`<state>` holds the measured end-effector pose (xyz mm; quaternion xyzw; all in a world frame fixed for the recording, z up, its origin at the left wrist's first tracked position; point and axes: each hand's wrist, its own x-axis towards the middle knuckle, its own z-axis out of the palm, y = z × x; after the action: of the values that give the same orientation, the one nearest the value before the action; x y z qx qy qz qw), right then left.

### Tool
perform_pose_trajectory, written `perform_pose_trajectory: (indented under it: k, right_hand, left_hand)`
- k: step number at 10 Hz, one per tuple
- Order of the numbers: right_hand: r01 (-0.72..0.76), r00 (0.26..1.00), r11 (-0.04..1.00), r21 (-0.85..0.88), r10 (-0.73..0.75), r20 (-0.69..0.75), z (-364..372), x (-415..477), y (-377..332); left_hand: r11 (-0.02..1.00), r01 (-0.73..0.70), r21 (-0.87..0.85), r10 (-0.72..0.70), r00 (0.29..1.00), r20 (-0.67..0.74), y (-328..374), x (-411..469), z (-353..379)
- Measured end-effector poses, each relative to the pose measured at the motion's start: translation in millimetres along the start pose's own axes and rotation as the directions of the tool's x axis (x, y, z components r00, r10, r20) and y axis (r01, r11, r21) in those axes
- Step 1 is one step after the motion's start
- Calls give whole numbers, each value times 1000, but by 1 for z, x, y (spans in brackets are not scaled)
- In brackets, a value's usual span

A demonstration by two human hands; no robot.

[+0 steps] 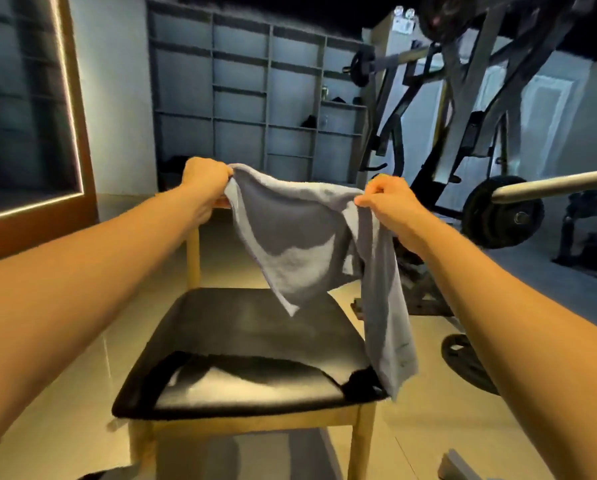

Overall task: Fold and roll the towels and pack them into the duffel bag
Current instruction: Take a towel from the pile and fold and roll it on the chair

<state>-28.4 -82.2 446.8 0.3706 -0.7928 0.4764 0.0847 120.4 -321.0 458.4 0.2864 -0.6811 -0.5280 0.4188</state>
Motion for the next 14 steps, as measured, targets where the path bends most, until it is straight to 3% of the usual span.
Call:
perform_pose_trajectory:
  k: [1, 2, 3, 4, 5, 7, 8, 9, 10, 11, 12, 13, 14]
  right_hand:
    - [187, 969, 970, -157, -208, -131, 38, 15, -19]
    - [270, 932, 944, -189, -206, 297, 84, 1, -11]
    - [118, 834, 976, -184, 3, 551, 111, -18, 28]
    - [-19, 915, 982, -190, 94, 394, 112, -33, 83]
    - [-84, 899, 961, -264, 187, 396, 116, -44, 127]
    - [-68, 918, 955, -289, 173, 356, 165, -19, 154]
    - [-50, 887, 940, -339, 197, 417, 190, 4, 157]
    - [68, 740, 896, -439, 250, 625, 207, 18, 158]
    - [70, 723, 895, -441, 259, 641, 203, 30, 151]
    - [-21, 861, 964, -266, 153, 486, 178, 42, 126]
    - [68, 965, 992, -110, -37, 260, 146, 36, 101]
    - [163, 983, 984, -67, -156, 101, 121, -11, 98]
    - [-61, 808, 987, -150, 137, 574, 99, -66, 117]
  left_hand:
    - [1000, -27, 15, 27, 999, -27, 1, 12, -34]
    - [994, -43, 101, 50, 997, -65, -23, 11, -46]
    - [978, -43, 206, 53, 998, -43, -72, 8, -51]
    - [957, -39, 289, 42, 999, -2, -121, -8, -39]
    - [964, -41, 261, 45, 999, -9, -160, -18, -29]
    - [989, -47, 142, 62, 993, -101, -190, -33, -23]
    - [990, -38, 138, 50, 995, -84, -200, -36, -30]
    - [991, -10, 131, 17, 998, -55, -203, -35, -43]
    - [995, 45, 84, -37, 995, -90, -202, -31, -51]
    - [994, 96, 60, -89, 990, -106, -199, -30, -48]
    - [998, 45, 38, -38, 983, -180, -192, -28, -45]
    - [995, -96, 8, 93, 940, -328, -188, -28, -47]
    - [990, -140, 0, 132, 933, -336, -188, -33, -45]
